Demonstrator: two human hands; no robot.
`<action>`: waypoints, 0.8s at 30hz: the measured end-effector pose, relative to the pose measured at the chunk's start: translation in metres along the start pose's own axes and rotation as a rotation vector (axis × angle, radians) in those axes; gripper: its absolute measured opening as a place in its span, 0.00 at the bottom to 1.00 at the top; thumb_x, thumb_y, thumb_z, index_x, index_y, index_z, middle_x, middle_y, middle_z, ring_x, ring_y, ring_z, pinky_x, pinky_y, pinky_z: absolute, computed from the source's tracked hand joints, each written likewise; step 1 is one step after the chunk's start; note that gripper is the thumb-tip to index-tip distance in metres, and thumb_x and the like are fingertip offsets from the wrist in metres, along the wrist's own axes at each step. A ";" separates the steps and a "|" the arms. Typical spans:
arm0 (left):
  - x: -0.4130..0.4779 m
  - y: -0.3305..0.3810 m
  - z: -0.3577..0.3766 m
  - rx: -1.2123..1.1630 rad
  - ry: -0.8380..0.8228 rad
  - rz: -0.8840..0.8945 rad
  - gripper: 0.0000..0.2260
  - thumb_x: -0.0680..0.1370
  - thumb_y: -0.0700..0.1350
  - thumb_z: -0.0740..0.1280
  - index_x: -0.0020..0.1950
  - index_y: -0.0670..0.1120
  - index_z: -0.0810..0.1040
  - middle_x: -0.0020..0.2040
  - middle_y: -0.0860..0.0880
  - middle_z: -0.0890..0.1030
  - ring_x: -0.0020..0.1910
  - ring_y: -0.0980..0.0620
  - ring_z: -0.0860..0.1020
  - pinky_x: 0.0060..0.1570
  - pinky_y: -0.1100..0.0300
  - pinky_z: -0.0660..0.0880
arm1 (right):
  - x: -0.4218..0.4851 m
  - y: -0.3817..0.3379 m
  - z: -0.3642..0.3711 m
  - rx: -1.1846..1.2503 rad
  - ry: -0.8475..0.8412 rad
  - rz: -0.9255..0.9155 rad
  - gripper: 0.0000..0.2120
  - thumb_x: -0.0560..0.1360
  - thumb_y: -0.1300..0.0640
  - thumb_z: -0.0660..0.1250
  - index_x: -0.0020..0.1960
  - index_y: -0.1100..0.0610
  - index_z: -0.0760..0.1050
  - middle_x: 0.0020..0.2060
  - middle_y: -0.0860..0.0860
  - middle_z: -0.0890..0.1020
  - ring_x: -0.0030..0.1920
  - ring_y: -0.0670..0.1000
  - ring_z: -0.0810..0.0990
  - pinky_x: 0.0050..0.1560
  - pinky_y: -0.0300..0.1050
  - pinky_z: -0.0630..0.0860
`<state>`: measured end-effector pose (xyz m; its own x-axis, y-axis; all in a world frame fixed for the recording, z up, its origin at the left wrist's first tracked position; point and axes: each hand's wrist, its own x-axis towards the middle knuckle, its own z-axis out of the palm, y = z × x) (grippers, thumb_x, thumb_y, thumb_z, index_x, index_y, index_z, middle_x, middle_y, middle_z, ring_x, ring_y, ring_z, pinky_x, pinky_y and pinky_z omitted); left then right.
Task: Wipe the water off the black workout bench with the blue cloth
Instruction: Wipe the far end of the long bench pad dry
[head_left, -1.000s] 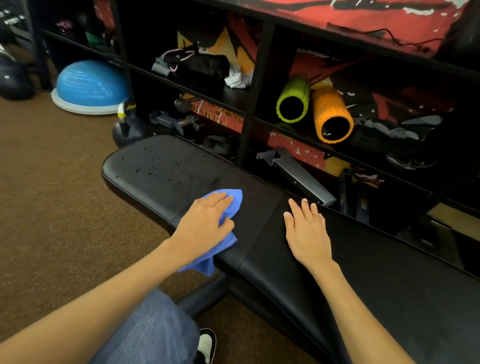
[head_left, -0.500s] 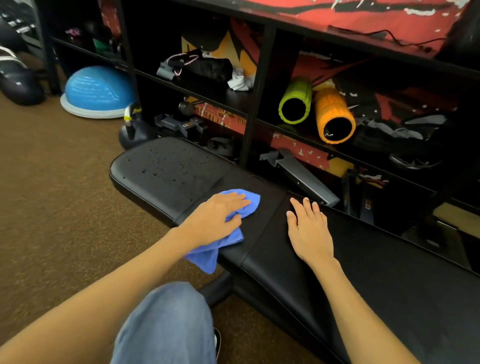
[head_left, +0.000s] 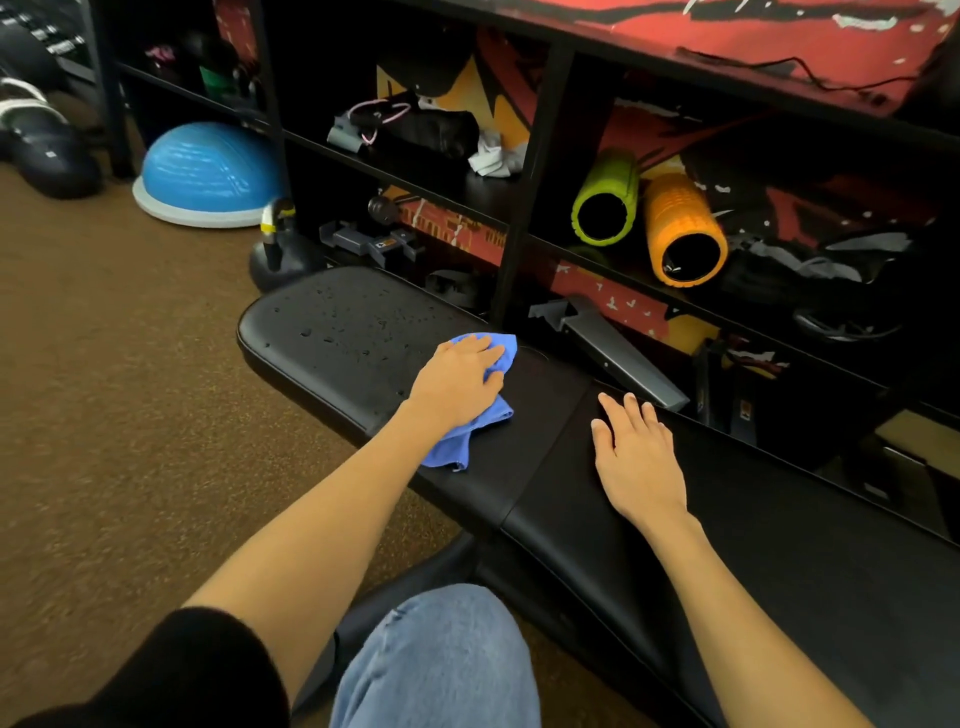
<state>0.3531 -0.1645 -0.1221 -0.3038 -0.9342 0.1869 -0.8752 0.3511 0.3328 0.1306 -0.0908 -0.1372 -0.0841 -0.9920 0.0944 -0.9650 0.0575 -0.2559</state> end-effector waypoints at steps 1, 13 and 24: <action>-0.003 0.000 0.000 -0.017 -0.004 0.002 0.16 0.82 0.45 0.56 0.67 0.43 0.72 0.66 0.47 0.72 0.66 0.46 0.69 0.58 0.56 0.66 | 0.000 0.000 0.000 -0.003 0.000 0.000 0.23 0.82 0.47 0.47 0.76 0.50 0.56 0.76 0.54 0.57 0.76 0.56 0.50 0.75 0.53 0.48; -0.062 -0.035 -0.009 -0.210 0.057 0.052 0.15 0.80 0.47 0.61 0.67 0.53 0.75 0.68 0.57 0.73 0.68 0.56 0.69 0.60 0.64 0.68 | 0.001 -0.001 0.002 -0.002 -0.007 0.014 0.23 0.82 0.47 0.47 0.76 0.49 0.55 0.76 0.53 0.56 0.77 0.54 0.49 0.75 0.52 0.47; -0.001 -0.002 -0.005 -0.110 0.049 0.000 0.17 0.80 0.47 0.57 0.66 0.44 0.75 0.68 0.48 0.74 0.68 0.49 0.70 0.63 0.57 0.68 | 0.001 -0.001 0.002 -0.004 -0.011 0.011 0.23 0.82 0.47 0.47 0.76 0.50 0.56 0.76 0.54 0.57 0.77 0.55 0.50 0.75 0.53 0.48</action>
<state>0.3570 -0.1637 -0.1187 -0.2822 -0.9311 0.2311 -0.8280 0.3581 0.4315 0.1320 -0.0924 -0.1386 -0.0924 -0.9924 0.0813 -0.9650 0.0691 -0.2530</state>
